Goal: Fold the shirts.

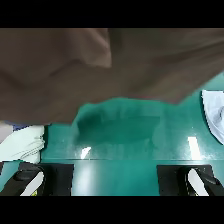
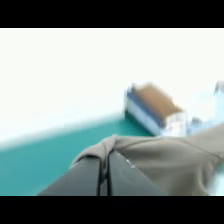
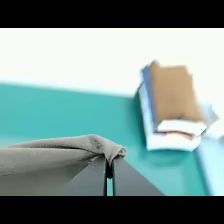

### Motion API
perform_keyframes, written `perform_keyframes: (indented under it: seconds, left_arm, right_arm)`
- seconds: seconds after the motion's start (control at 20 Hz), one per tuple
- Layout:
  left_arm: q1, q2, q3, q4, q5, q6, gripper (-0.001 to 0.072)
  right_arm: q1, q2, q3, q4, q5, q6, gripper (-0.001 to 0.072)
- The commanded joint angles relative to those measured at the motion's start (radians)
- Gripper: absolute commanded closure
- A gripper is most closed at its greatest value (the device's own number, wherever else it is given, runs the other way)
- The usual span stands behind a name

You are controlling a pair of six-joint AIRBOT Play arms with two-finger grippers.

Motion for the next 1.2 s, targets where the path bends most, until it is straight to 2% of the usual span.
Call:
perform_keyframes:
  seconds: [0.0,0.15,0.35,0.5,0.65,0.8,0.9,1.05,1.15]
  left_arm:
    - [0.000,0.000,0.149,0.007,0.019,-0.025,0.0684]
    - [0.000,-0.002,0.026,0.010,-0.037,-0.026,0.0684]
    - [0.000,-0.009,-0.403,0.010,-0.045,-0.010,0.0683]
    - [0.000,-0.098,-0.689,0.009,-0.016,0.047,0.0683]
    - [0.000,-0.261,-0.849,0.008,0.044,0.090,0.0683]
    - [0.000,-0.487,-0.857,0.008,0.175,0.136,0.0683]
    - [0.000,-0.637,-0.791,0.007,0.256,0.179,0.0683]
    - [0.003,-0.824,-0.595,0.009,0.259,0.194,0.0683]
    - [0.003,-0.874,-0.491,0.008,0.259,0.193,0.0682]
  right_arm:
    - [-0.039,-0.047,0.179,-0.003,0.068,0.027,0.0696]
    - [-0.039,-0.125,0.238,0.025,0.147,0.051,0.0696]
    - [0.005,-0.234,0.048,0.080,0.227,0.051,0.0696]
    - [0.107,-0.387,-0.105,0.035,0.272,0.050,0.0696]
    - [0.187,-0.567,-0.214,-0.039,0.272,0.050,0.0696]
    - [0.214,-0.777,-0.211,-0.040,0.235,0.050,0.0696]
    - [0.221,-0.904,-0.119,-0.034,0.186,0.052,0.0696]
    - [0.220,-1.043,0.055,-0.021,0.121,0.053,0.0696]
    - [0.220,-1.079,0.124,-0.024,0.112,0.053,0.0696]
